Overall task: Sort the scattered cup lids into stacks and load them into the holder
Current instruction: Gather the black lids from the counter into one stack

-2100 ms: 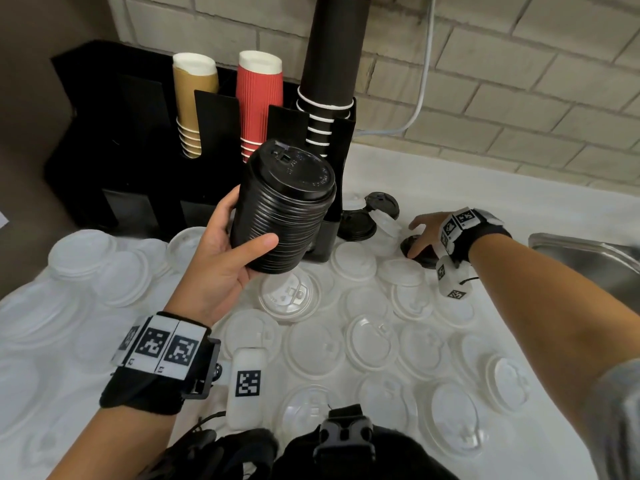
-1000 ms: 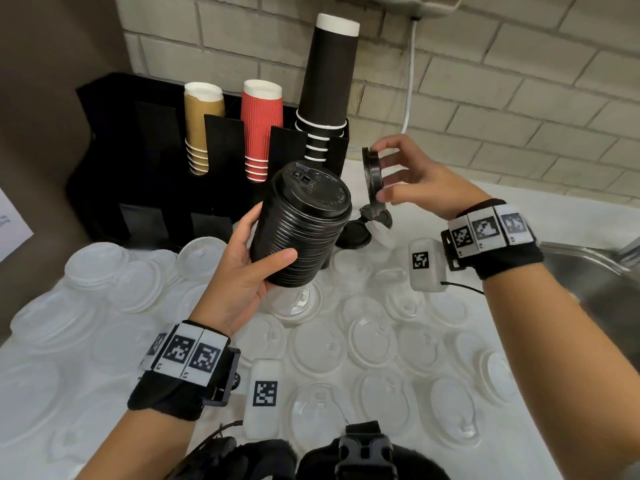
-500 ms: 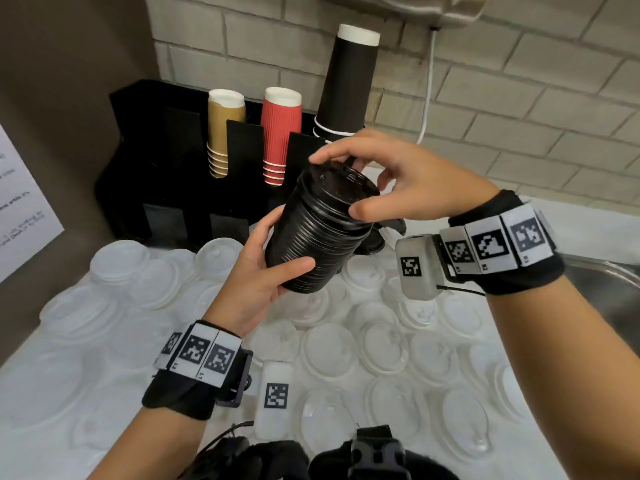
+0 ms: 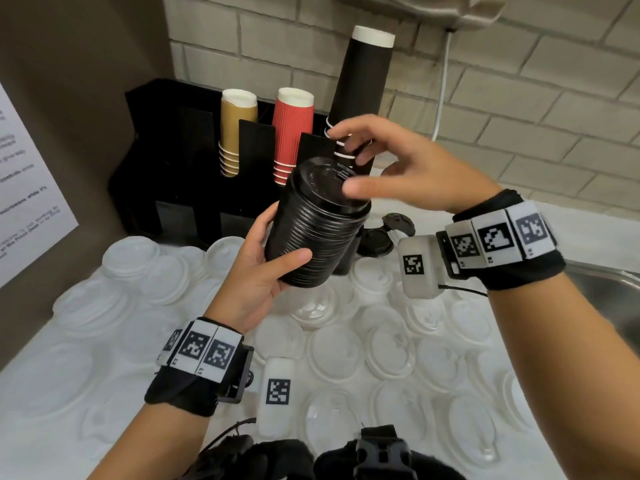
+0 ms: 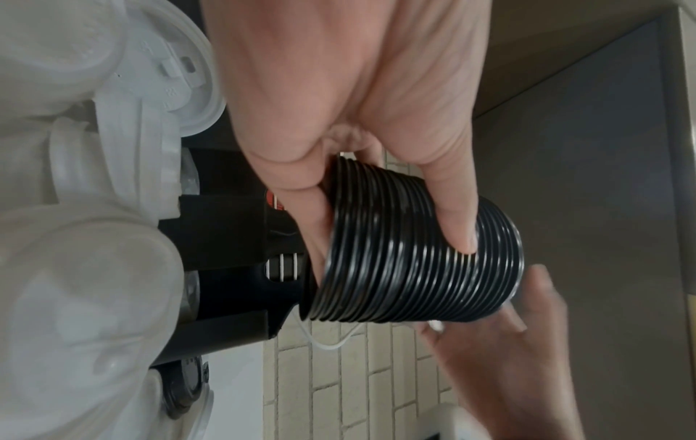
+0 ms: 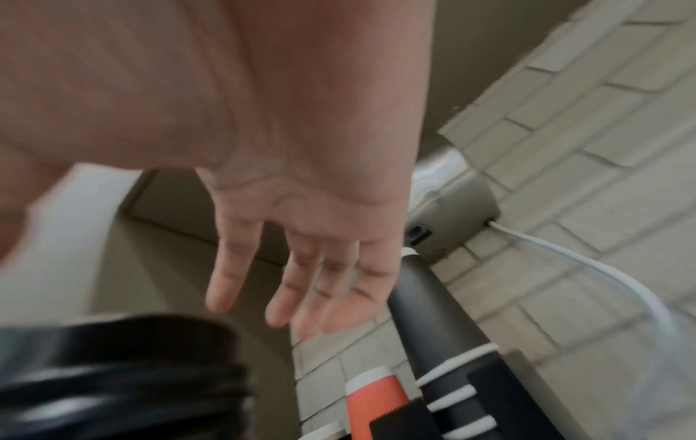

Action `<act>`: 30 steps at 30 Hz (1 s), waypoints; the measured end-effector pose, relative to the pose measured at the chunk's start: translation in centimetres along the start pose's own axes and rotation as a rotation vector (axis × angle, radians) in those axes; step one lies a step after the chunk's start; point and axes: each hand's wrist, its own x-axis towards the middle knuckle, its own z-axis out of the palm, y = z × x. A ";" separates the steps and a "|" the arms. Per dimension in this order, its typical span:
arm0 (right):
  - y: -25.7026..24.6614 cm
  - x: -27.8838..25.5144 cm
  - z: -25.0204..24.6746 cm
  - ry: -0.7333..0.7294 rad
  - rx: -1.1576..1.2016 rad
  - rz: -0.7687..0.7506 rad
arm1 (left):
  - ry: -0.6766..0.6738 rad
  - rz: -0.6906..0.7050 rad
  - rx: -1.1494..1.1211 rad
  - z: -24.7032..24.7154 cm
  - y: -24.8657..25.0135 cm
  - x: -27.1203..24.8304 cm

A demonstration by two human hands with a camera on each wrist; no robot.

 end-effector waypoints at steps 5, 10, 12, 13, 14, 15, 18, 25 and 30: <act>9.2 1.8 -0.5 0.255 0.009 0.501 | 0.039 0.026 -0.022 -0.7 0.2 0.1; 17.5 2.2 3.3 -0.356 -0.443 0.781 | 0.049 0.038 0.008 -1.1 0.5 0.3; 18.6 2.3 4.7 -0.422 -0.587 0.781 | 0.054 0.045 0.012 -1.2 0.7 0.6; 19.1 2.3 5.2 -0.438 -0.651 0.790 | 0.057 0.046 0.012 -1.2 0.7 0.7; 19.3 2.3 5.4 -0.457 -0.707 0.791 | 0.061 0.043 0.013 -1.3 0.7 0.8; 19.6 2.3 5.6 -0.467 -0.746 0.786 | 0.067 0.042 0.013 -1.4 0.6 0.8; 20.2 2.7 6.3 -0.456 -0.826 0.734 | 0.083 0.036 0.002 -1.6 0.4 0.8; 21.8 3.8 7.5 -0.487 -0.932 0.722 | 0.109 0.022 -0.006 -1.8 0.3 0.9; 19.9 3.5 5.6 -0.393 -0.755 0.796 | 0.116 0.025 0.000 -2.0 0.4 0.9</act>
